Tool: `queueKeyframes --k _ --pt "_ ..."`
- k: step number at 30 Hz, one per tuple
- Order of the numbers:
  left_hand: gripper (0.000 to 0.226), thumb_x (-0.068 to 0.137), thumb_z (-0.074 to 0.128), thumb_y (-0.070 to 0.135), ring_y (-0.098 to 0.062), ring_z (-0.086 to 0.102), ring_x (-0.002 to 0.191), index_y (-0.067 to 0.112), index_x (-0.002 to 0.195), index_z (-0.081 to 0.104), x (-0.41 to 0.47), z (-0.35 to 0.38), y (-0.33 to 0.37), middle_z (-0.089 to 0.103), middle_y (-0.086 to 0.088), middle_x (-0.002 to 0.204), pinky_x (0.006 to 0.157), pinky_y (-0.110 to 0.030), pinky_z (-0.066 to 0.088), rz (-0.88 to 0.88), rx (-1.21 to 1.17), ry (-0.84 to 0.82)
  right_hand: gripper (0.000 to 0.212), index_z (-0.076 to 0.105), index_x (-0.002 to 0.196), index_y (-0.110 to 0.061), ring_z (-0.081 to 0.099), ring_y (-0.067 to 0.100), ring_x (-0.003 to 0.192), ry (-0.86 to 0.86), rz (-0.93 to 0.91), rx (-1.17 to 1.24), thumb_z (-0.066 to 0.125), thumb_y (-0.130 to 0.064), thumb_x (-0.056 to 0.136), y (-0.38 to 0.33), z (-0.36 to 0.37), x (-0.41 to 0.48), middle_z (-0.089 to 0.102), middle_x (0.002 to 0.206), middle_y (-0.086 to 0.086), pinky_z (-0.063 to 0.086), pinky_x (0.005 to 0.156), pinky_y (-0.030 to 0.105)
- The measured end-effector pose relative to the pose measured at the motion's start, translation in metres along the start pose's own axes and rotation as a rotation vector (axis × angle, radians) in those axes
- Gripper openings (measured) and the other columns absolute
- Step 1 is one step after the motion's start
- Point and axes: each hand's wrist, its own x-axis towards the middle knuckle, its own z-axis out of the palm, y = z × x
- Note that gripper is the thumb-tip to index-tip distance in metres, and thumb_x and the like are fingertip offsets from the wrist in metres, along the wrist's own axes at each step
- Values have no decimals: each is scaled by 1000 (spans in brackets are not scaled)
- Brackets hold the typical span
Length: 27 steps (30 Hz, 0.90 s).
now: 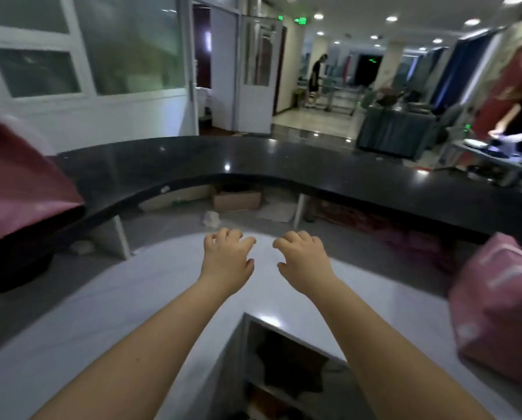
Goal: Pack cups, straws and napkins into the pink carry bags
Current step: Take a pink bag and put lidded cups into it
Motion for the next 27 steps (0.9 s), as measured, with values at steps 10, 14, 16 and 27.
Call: queueKeyframes --k 10,14,16,27 --pt "45 87 55 45 -25 41 122 29 129 53 8 4 310 52 2 129 98 -42 26 594 -238 -27 37 55 122 -22 49 26 107 -39 589 -181 58 -33 87 193 -62 -248 55 117 0 34 84 36" --pt "47 84 56 45 -28 42 121 29 128 54 -7 -11 439 53 -1 128 96 -43 27 783 -305 -36 44 56 123 -22 49 27 110 -15 803 -248 60 -35 82 253 -97 -350 55 117 1 34 86 36" --pt "49 84 54 47 -28 41 121 31 130 52 -17 -16 503 51 -1 130 96 -43 28 858 -331 -37 43 58 121 -22 50 28 109 15 900 -272 62 -33 80 285 -115 -400 57 116 1 36 87 37" --pt "46 85 54 47 -28 41 122 29 128 52 -101 -62 818 51 -1 131 100 -44 29 1118 -504 6 43 54 128 -29 47 23 115 29 1188 -411 61 -31 86 441 -220 -648 56 122 -5 35 90 36"
